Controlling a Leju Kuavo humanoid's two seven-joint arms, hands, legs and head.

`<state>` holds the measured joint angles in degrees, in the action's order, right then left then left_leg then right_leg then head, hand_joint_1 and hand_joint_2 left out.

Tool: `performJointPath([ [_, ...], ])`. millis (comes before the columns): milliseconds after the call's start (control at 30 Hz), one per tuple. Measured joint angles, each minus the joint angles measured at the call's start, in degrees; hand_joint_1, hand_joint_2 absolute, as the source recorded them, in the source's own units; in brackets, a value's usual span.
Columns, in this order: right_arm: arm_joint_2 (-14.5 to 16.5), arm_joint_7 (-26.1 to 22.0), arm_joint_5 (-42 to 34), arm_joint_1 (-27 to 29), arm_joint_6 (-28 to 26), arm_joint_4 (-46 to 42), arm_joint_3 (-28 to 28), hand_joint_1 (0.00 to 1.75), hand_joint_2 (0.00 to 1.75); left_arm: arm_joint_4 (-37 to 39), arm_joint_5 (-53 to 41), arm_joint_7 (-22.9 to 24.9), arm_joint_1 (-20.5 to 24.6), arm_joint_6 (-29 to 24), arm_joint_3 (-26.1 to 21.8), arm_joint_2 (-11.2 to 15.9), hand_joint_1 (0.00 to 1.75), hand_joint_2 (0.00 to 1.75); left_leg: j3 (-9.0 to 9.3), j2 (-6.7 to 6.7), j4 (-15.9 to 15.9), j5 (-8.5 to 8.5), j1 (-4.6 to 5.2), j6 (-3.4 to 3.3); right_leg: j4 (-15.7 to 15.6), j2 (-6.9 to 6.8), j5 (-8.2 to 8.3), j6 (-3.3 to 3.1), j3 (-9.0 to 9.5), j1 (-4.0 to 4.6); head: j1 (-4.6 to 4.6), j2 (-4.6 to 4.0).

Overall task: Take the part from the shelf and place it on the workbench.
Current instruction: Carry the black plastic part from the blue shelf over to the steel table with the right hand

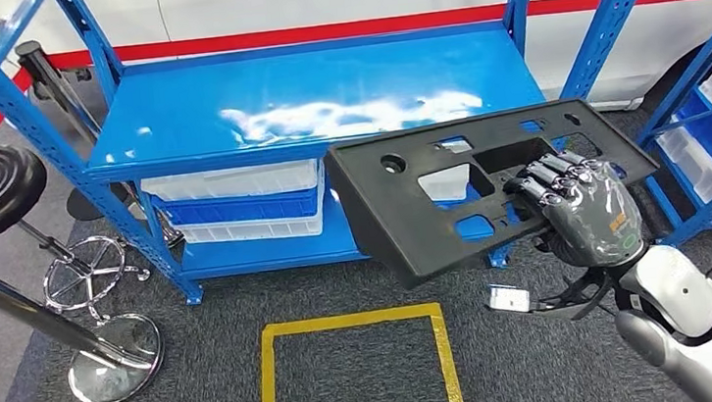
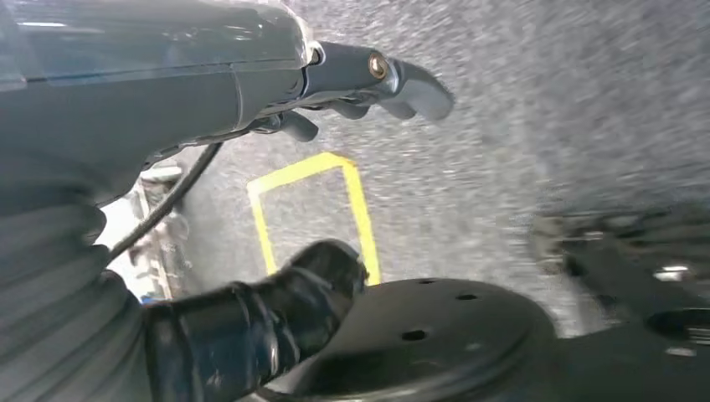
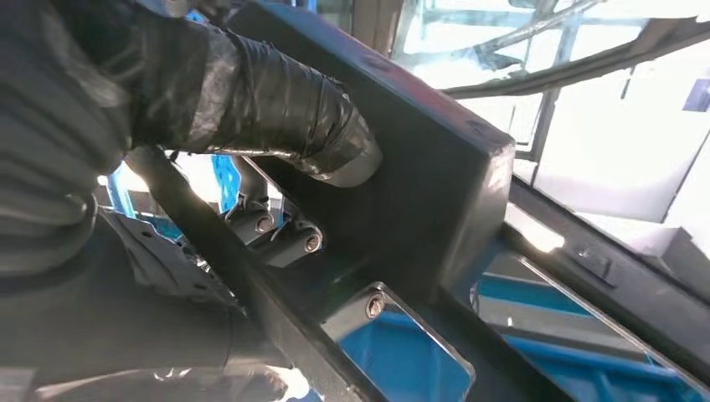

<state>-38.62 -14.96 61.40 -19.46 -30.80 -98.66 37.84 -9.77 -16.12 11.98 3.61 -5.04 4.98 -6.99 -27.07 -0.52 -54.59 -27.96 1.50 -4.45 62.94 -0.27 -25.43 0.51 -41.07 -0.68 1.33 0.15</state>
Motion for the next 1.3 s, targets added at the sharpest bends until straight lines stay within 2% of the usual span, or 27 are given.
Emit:
performJointPath([
  [67, 0.0, -0.3, -0.3, -0.6, 0.0, 0.8, -0.5, 1.75, 1.75, 0.0, -0.4, 0.5, 0.1, -0.5, 0.1, -0.3, 0.0, 1.75, -2.1, -0.2, -0.4, 1.51, -0.04, -0.07, 7.0, 0.11, -5.45, 0.6, -1.32, -0.33, -0.03, 0.0],
  [100, -0.1, -0.4, -0.4, -0.7, -0.1, 1.2, -0.8, 1.75, 1.75, 0.0, -0.5, 0.4, 0.1, -0.9, 0.2, -0.5, 0.0, 1.75, -3.24, -0.26, -0.7, 2.16, -0.07, 0.02, 10.2, 0.1, -6.21, 0.92, -1.57, -0.55, -0.03, 0.0],
  [167, -0.3, -0.6, -0.6, -0.8, -0.2, 2.1, -1.5, 1.75, 1.75, 0.0, -0.7, -0.2, 0.2, -1.8, 0.3, -0.6, 0.0, 1.75, -5.8, -0.32, -1.8, 3.25, -0.23, 0.38, 12.3, 0.08, -3.92, 1.55, 0.0, -1.05, -0.03, 0.0],
  [200, -0.4, -0.8, -0.8, -0.9, -0.3, 2.5, -1.9, 1.75, 1.75, 0.0, -0.9, -0.4, 0.3, -2.1, 0.3, -0.7, 0.0, 1.75, -6.99, -0.32, -2.5, 3.63, -0.36, 0.64, 10.9, 0.07, -2.29, 1.85, 1.9, -1.31, -0.02, 0.0],
  [233, -0.5, -1.1, -1.0, -1.2, -0.3, 2.8, -2.3, 1.75, 1.75, 0.0, -1.2, -0.5, 0.4, -2.4, 0.4, -0.7, 0.0, 1.75, -8.14, -0.3, -3.3, 3.93, -0.44, 0.95, 7.7, 0.05, -1.94, 2.19, 4.52, -1.57, -0.03, 0.0],
  [267, -0.4, -1.4, -1.2, -1.6, -0.3, 3.1, -2.6, 1.75, 1.75, 0.0, -1.4, -0.7, 0.5, -2.5, 0.5, -0.7, 0.0, 1.75, -9.14, -0.27, -4.2, 4.15, -0.44, 1.27, 3.9, 0.16, -2.68, 2.2, 7.33, -1.57, -0.01, 0.0],
  [333, 0.2, -2.2, -0.9, -2.6, 0.1, 3.7, -3.0, 1.75, 1.75, -0.1, -1.3, -1.4, 0.5, -2.6, 0.6, -0.7, 0.0, 1.75, -10.31, -0.19, -5.2, 4.78, -0.26, 1.94, -1.3, 0.35, -4.99, 1.54, 10.51, -1.3, 0.08, 0.0],
  [433, 3.5, -1.8, 1.5, -5.1, 2.9, 4.5, -2.0, 1.75, 1.75, -0.1, 0.5, -2.4, 0.0, -1.7, 0.2, 0.0, 0.0, 1.75, -11.4, -0.09, -5.7, 5.32, -0.41, 3.03, -1.9, 0.4, -4.05, -0.48, 9.57, -0.95, 0.13, 0.0],
  [500, 7.9, 0.1, 2.7, -8.7, 6.0, 5.6, 0.3, 1.75, 1.75, -0.1, 2.5, -2.7, -0.4, -0.4, -0.7, 1.0, 0.0, 1.75, -12.92, 0.09, -8.6, 1.69, -0.77, 3.9, -2.0, 0.56, -2.53, -1.71, 7.81, -1.06, 0.15, 0.0],
  [567, 12.5, 3.2, 2.5, -13.2, 8.9, 7.1, 3.9, 1.75, 1.75, -0.1, 3.8, -2.6, -0.7, 1.3, -1.9, 2.1, 0.0, 1.75, -14.85, 0.28, -15.3, -4.09, -0.96, 4.49, -2.0, 0.94, -0.94, -2.3, 5.78, -0.84, 0.19, 0.0],
  [600, 14.3, 4.7, 2.2, -15.1, 9.9, 7.7, 5.6, 1.75, 1.75, 0.0, 4.1, -2.5, -0.8, 2.0, -2.4, 2.7, 0.0, 1.75, -15.46, 0.33, -18.7, -5.77, -1.01, 4.6, -2.0, 1.04, -0.19, -2.38, 4.78, -0.69, 0.21, 0.0],
  [633, 15.6, 6.0, 1.7, -16.7, 10.6, 8.2, 7.1, 1.75, 1.75, 0.0, 4.2, -2.4, -0.8, 2.6, -2.8, 3.2, 0.0, 1.75, -15.42, 0.37, -20.9, -6.06, -1.03, 4.58, -2.0, 0.96, 0.53, -2.38, 3.82, -0.53, 0.21, 0.0],
  [667, 16.4, 6.8, 1.2, -17.8, 11.0, 8.5, 8.1, 1.75, 1.75, 0.0, 4.2, -2.3, -0.9, 2.9, -3.1, 3.7, 0.0, 1.75, -14.48, 0.41, -21.4, -5.05, -1.02, 4.46, -1.9, 0.76, 1.16, -2.36, 2.98, -0.37, 0.21, 0.0],
  [700, 16.9, 7.4, 0.8, -18.7, 11.2, 8.7, 8.6, 1.75, 1.75, 0.0, 4.2, -2.3, -1.0, 3.2, -3.3, 4.0, 0.0, 1.75, -12.52, 0.45, -19.9, -3.37, -1.02, 4.26, -1.9, 0.5, 1.74, -2.31, 2.26, -0.23, 0.21, 0.0],
  [733, 17.2, 7.8, 0.5, -19.5, 11.3, 8.9, 9.0, 1.75, 1.75, 0.0, 4.2, -2.2, -1.1, 3.3, -3.5, 4.3, 0.0, 1.75, -9.66, 0.54, -16.8, -1.92, -1.0, 3.97, -1.9, 0.23, 2.3, -2.25, 1.67, -0.12, 0.21, 0.0],
  [800, 17.7, 8.1, 0.1, -21.0, 11.3, 9.1, 9.3, 1.75, 1.75, 0.0, 4.0, -2.2, -1.3, 3.4, -3.7, 4.8, 0.0, 1.75, -3.27, 0.86, -8.2, -1.88, -0.82, 3.43, -1.9, -0.25, 3.34, -1.96, 0.92, 0.07, 0.19, 0.0],
  [867, 18.1, 8.3, -0.2, -22.1, 11.4, 9.3, 9.7, 1.75, 1.75, 0.0, 3.7, -2.2, -1.6, 3.5, -3.8, 5.3, 0.0, 1.75, -0.43, 1.06, -3.3, -2.82, -0.56, 3.13, -2.5, -0.53, 4.57, -1.47, 0.79, 0.05, 0.18, 0.0],
  [933, 18.3, 8.5, -0.5, -22.7, 11.6, 9.5, 9.9, 1.75, 1.75, 0.0, 3.2, -2.5, -1.8, 3.7, -3.9, 5.5, 0.0, 1.75, -0.83, 0.76, -2.2, -1.67, -0.66, 2.8, -3.3, -0.45, 5.58, -0.86, 0.73, 0.01, 0.18, 0.0],
  [967, 18.4, 8.7, -0.5, -23.0, 11.7, 9.7, 10.0, 1.75, 1.75, 0.0, 3.0, -2.7, -1.8, 3.8, -3.9, 5.6, 0.0, 1.75, -1.14, 0.54, -1.7, -0.91, -0.8, 2.47, -3.0, -0.32, 4.84, -0.58, 0.37, 0.08, 0.15, 0.0],
  [1000, 18.4, 8.8, -0.6, -23.2, 11.9, 9.8, 10.1, 1.75, 1.75, 0.0, 2.7, -2.8, -1.8, 3.9, -3.8, 5.8, 0.0, 1.75, -1.6, 0.29, -1.3, -0.04, -0.94, 2.12, -1.7, -0.17, 2.94, -0.35, -0.22, 0.12, 0.12, 0.0],
  [1067, 18.5, 9.1, -0.6, -23.5, 12.2, 10.0, 10.2, 1.75, 1.75, 0.0, 2.2, -3.2, -1.9, 4.1, -3.8, 6.0, 0.0, 1.75, -2.95, -0.02, -1.2, 1.33, -1.0, 1.57, 4.6, 0.0, -2.8, -0.06, -1.91, 0.06, 0.09, 0.0],
  [1100, 18.6, 9.3, -0.6, -23.5, 12.3, 10.0, 10.4, 1.75, 1.75, 0.0, 2.0, -3.3, -1.9, 4.2, -3.7, 6.2, 0.0, 1.75, -3.8, -0.11, -1.5, 1.85, -0.97, 1.48, 8.4, 0.02, -4.86, 0.05, -2.62, 0.0, 0.09, 0.0],
  [1133, 18.6, 9.4, -0.6, -23.5, 12.4, 10.0, 10.5, 1.75, 1.75, 0.0, 1.9, -3.4, -2.0, 4.3, -3.7, 6.3, 0.0, 1.75, -4.69, -0.15, -1.8, 2.27, -0.96, 1.48, 11.3, 0.02, -5.64, 0.13, -2.89, -0.04, 0.09, 0.0],
  [1167, 18.6, 9.5, -0.6, -23.5, 12.5, 10.0, 10.6, 1.75, 1.75, 0.0, 1.8, -3.5, -2.1, 4.3, -3.7, 6.4, 0.0, 1.75, -5.59, -0.16, -2.2, 2.64, -0.95, 1.53, 12.6, 0.02, -5.18, 0.16, -2.35, -0.06, 0.09, 0.0],
  [1200, 18.7, 9.7, -0.5, -23.5, 12.8, 10.0, 10.7, 1.75, 1.75, 0.0, 1.7, -3.5, -2.1, 4.4, -3.7, 6.5, 0.0, 1.75, -6.48, -0.16, -2.7, 2.93, -0.95, 1.6, 11.7, 0.02, -3.95, 0.08, -0.81, -0.05, 0.09, 0.0],
  [1233, 19.0, 10.0, -0.4, -23.5, 13.1, 10.1, 10.8, 1.75, 1.75, 0.0, 1.7, -3.6, -2.2, 4.5, -3.7, 6.6, 0.0, 1.75, -7.26, -0.15, -3.2, 3.15, -0.94, 1.69, 8.9, 0.02, -2.65, -0.16, 1.7, 0.01, 0.09, 0.0],
  [1300, 20.3, 10.7, 0.0, -23.9, 13.9, 10.1, 11.1, 1.75, 1.75, 0.0, 1.7, -3.5, -2.3, 4.7, -3.6, 6.7, 0.0, 1.75, -8.56, -0.19, -4.1, 3.56, -0.87, 2.05, 1.5, 0.03, -2.29, -0.87, 7.0, 0.39, 0.1, 0.0],
])
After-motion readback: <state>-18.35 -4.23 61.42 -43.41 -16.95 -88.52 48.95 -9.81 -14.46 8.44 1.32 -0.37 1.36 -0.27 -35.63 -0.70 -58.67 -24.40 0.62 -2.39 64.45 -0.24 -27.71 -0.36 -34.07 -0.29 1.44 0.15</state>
